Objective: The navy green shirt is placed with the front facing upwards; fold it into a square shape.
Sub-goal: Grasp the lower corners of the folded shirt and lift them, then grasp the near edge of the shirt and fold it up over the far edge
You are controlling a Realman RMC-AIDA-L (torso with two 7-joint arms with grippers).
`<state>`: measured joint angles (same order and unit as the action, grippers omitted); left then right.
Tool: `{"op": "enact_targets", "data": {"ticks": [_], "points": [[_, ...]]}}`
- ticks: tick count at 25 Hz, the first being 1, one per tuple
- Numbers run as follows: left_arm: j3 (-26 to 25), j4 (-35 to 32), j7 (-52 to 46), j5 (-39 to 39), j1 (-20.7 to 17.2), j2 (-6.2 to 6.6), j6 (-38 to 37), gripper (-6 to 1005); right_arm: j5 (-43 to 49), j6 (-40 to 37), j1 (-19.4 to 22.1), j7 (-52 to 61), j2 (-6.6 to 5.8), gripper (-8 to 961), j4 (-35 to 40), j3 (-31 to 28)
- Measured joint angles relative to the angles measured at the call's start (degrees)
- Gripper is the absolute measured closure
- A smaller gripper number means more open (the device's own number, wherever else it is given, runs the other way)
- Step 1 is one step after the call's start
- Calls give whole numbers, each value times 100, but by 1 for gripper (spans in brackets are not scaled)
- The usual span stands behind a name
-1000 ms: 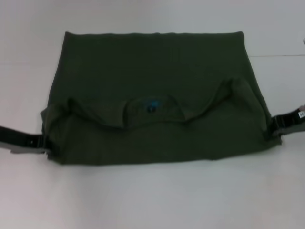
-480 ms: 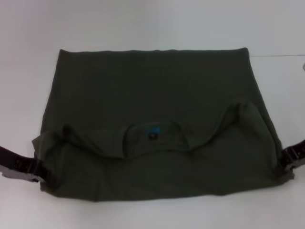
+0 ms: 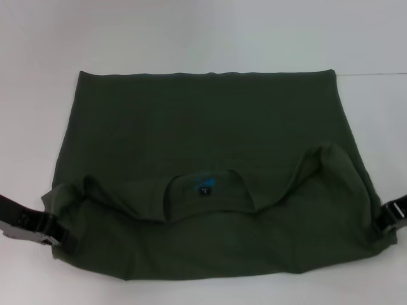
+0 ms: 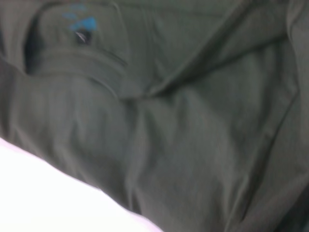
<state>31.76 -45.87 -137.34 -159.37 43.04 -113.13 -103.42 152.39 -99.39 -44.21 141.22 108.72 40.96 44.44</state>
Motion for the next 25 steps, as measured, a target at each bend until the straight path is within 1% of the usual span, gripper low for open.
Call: {"op": "enact_targets", "data": {"ticks": [1,4,5,6,11,14,17,19,25], "points": [[-44,-14,9,11,0,6,0,946,0,0,0,0,0,919,0,0],[-260,-49,79,33,8,41,-16,946,-6,-42,0,-99,-60,919,0,-420],[-360,-51,115,37,15,62,-25,945,-11,-52,8,-144,-105,919,0,-696],[-448,-60,142,39,21,80,-29,945,-11,-52,8,-144,-105,919,0,-696],[-979,-126,318,42,20,186,-36,944,-32,23,58,-208,-252,919,-1,-1489],[-1235,-159,386,50,12,226,-36,944,-135,175,104,-223,-323,919,0,-1795],[-1647,-191,482,253,-25,295,12,943,-427,401,181,-218,-347,918,-1,-1888],[-1807,-192,519,413,-43,315,52,943,-690,556,229,-191,-351,918,-1,-1894],[-1911,-164,533,973,-117,326,359,942,-1352,981,338,-162,-351,918,-39,-1912]]}}
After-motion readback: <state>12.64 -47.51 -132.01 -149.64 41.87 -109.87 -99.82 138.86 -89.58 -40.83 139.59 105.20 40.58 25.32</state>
